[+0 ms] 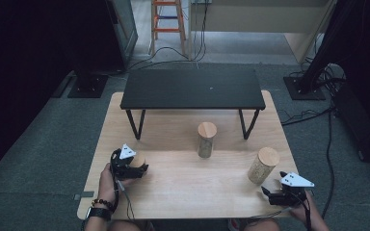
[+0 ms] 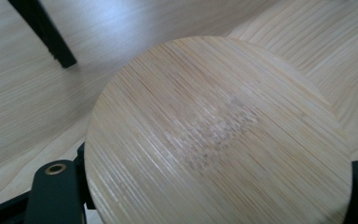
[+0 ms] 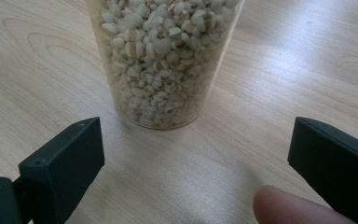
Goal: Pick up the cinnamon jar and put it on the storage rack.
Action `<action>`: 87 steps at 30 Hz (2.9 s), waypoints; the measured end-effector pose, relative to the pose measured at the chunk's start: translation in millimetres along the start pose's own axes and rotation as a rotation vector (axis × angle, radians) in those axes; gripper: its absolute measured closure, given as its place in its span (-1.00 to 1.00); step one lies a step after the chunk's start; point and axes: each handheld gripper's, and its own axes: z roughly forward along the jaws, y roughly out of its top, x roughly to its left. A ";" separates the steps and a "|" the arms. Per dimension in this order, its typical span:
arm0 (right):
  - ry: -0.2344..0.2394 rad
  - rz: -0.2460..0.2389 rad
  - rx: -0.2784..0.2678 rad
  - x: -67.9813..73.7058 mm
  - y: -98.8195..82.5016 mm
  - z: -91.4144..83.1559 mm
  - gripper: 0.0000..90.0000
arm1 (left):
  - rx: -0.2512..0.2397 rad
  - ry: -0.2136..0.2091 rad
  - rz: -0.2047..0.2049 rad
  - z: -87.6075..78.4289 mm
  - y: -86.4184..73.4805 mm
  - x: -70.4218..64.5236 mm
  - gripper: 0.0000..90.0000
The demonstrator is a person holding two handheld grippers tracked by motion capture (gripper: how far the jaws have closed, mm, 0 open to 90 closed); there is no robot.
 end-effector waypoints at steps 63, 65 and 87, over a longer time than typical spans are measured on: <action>-0.003 0.003 0.002 0.6 0.2 0.1 -0.94 | -0.016 -0.046 0.105 -29.4 115.0 -9.0 -0.43; -0.003 0.002 0.002 0.6 0.3 0.2 -0.94 | -0.013 -0.046 0.109 -30.3 117.3 -9.0 -0.43; 0.003 0.004 0.004 -1.1 0.8 0.5 -0.94 | -0.012 -0.036 0.144 -34.9 142.8 -10.5 -0.43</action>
